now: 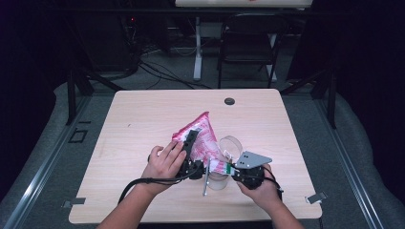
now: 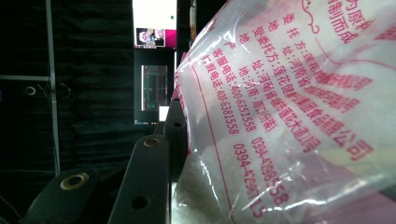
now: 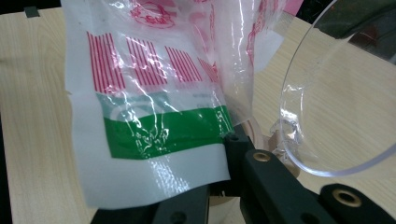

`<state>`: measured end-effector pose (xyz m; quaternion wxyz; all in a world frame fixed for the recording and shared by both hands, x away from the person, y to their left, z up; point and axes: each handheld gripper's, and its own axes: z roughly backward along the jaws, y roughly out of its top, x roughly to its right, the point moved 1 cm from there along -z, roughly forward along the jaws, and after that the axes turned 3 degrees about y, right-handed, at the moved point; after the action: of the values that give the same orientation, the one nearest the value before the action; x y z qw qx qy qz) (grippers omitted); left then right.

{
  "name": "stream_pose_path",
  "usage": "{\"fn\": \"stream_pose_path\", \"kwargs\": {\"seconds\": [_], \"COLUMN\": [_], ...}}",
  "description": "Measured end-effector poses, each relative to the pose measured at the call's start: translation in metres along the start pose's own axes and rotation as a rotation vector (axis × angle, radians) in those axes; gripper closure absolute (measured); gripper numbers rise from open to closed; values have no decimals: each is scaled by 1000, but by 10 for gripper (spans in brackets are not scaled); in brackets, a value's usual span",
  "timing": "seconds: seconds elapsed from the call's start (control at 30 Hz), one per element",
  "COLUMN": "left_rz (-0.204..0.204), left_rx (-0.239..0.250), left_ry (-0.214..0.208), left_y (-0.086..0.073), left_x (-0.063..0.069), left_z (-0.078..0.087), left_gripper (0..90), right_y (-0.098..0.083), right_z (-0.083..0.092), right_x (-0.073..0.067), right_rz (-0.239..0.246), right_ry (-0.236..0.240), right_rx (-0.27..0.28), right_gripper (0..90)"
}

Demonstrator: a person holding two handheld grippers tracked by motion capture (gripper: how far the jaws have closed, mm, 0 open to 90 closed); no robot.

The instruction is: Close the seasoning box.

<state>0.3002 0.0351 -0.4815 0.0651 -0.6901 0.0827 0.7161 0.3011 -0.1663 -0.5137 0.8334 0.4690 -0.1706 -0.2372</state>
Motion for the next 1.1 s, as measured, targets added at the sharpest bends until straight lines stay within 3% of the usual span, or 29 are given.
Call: {"fn": "stream_pose_path", "kwargs": {"seconds": [0.4,0.7,0.93,1.1], "left_rz": [5,-14,-13,-17], "left_rx": [-4,-13,-2,-11], "left_ry": [-13,-19,-19,-26], "left_y": [0,0,-1,0], "left_x": [3,3,6,6], "left_z": [-2,-2,-4,-4], "left_gripper": [704,707,710,712], "right_y": [0,0,1,1], "right_z": [1,2,4,7], "right_x": [0,0,-1,-1], "right_rz": [-5,-13,-23,-24], "right_ry": [-6,0,11,14], "right_rx": [5,14,38,48], "right_gripper": [900,895,809,799]}}
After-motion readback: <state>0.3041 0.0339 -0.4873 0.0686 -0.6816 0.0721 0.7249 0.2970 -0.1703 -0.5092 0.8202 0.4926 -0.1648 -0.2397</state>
